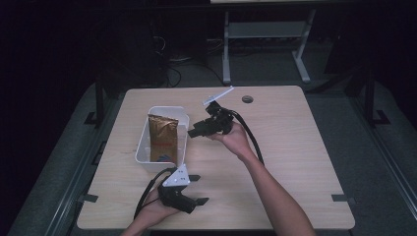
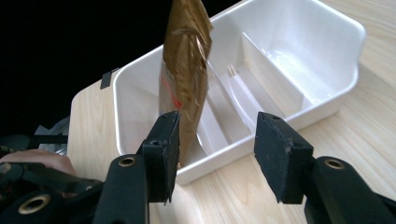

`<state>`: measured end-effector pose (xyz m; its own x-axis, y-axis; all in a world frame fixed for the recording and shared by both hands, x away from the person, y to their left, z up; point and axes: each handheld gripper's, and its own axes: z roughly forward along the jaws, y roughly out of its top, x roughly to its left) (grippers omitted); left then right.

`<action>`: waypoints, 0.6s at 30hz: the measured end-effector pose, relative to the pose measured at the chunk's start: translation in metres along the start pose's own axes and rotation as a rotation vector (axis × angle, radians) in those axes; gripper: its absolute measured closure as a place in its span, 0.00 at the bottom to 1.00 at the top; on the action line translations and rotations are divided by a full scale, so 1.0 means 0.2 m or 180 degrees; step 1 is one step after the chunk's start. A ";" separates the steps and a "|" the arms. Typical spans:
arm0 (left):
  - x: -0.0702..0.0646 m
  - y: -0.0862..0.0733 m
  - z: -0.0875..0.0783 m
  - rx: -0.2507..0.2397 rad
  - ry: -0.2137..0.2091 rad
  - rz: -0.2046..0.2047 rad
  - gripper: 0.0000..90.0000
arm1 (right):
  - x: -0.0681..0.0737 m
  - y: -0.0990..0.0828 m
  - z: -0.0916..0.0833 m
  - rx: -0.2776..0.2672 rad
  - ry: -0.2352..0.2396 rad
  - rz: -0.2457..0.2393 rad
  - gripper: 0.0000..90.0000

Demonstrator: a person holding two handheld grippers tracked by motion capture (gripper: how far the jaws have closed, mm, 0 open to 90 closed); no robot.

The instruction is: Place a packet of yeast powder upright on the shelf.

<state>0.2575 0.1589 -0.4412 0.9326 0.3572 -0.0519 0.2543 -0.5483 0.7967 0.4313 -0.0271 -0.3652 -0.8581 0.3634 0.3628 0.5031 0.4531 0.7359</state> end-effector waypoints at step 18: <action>0.01 0.00 0.01 0.0029 0.0002 -0.0021 0.25 | -0.06 -0.13 -0.15 -0.0083 -0.0057 0.0110 0.53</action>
<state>0.2594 0.1569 -0.4428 0.9307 0.3614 -0.0567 0.2629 -0.5527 0.7909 0.4252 -0.0684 -0.3709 -0.8381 0.3930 0.3783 0.5294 0.4188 0.7378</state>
